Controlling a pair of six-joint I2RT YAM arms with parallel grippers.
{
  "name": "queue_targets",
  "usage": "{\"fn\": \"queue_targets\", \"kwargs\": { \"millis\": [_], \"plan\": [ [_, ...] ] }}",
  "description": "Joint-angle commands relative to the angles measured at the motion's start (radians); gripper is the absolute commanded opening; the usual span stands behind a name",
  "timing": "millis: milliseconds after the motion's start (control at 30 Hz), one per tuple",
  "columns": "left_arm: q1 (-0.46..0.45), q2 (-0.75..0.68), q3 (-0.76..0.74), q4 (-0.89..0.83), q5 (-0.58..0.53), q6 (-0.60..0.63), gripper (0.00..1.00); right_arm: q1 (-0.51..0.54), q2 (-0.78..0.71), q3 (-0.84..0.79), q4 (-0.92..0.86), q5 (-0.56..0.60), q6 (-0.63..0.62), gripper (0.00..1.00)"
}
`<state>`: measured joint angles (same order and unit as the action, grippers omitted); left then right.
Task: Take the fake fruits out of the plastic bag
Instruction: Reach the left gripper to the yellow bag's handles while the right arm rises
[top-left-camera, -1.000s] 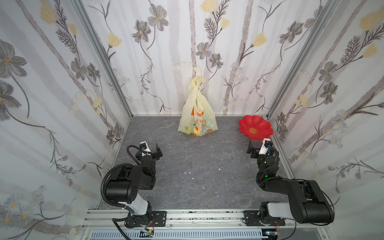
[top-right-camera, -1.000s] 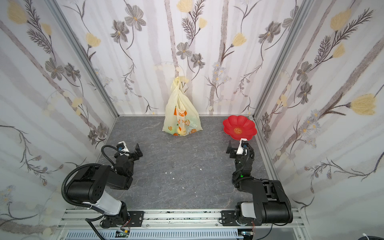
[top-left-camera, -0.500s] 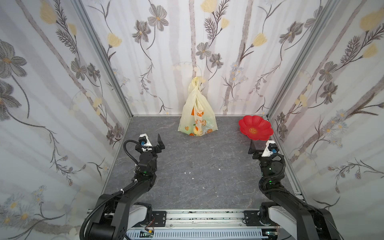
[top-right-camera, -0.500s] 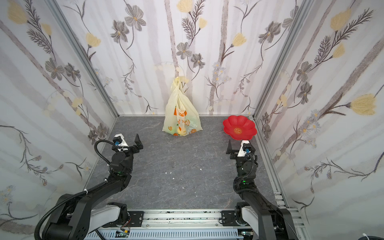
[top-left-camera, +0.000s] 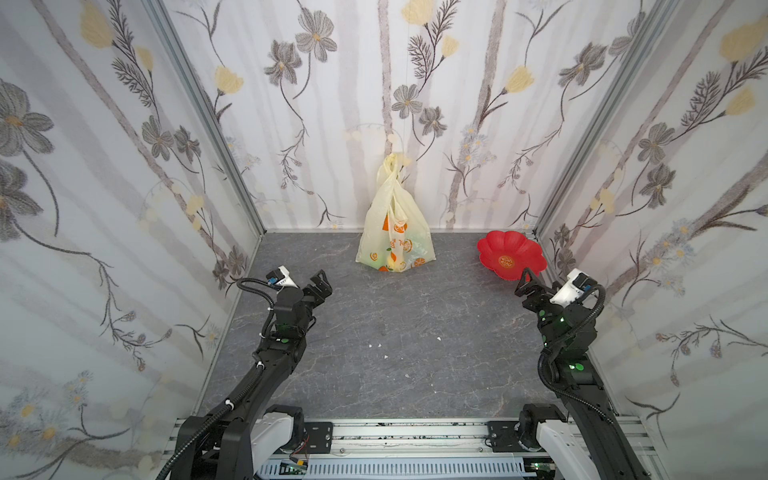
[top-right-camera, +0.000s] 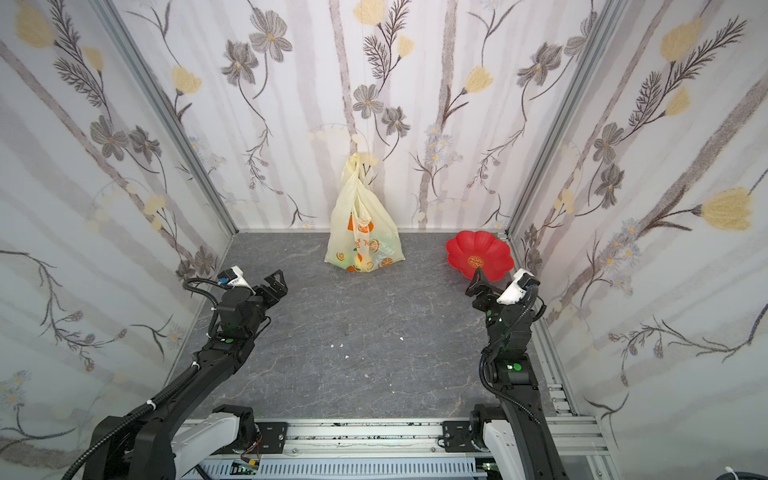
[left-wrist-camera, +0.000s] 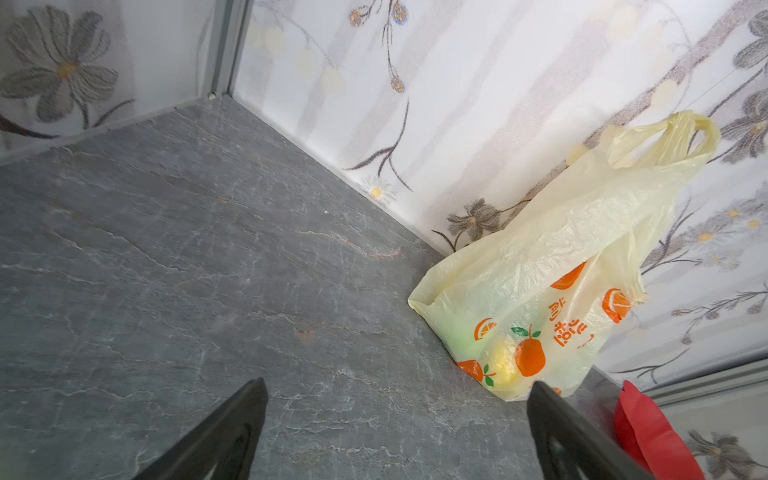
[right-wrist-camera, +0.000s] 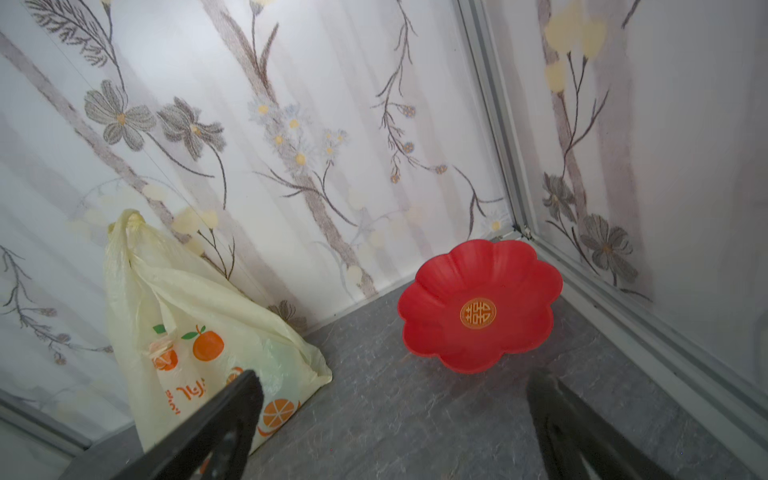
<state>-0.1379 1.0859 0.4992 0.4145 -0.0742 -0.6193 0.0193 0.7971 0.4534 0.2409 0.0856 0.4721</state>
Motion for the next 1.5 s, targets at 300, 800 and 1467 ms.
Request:
{"fn": "queue_targets", "kwargs": {
  "millis": [300, 800, 1467],
  "plan": [
    [-0.257, 0.411, 0.549, -0.102, -0.055, 0.170, 1.00, 0.010, -0.015, -0.208, 0.139, -0.142, 0.071, 1.00],
    [-0.309, 0.958, 1.278, -0.257, -0.024, 0.291, 0.99, 0.040, -0.004, -0.235, 0.175, -0.118, 0.102, 1.00],
    [-0.271, 1.108, 1.447, -0.298, 0.061, 0.163, 0.00, 0.083, 0.065, -0.215, 0.162, -0.080, 0.082, 1.00]
  ]
}}
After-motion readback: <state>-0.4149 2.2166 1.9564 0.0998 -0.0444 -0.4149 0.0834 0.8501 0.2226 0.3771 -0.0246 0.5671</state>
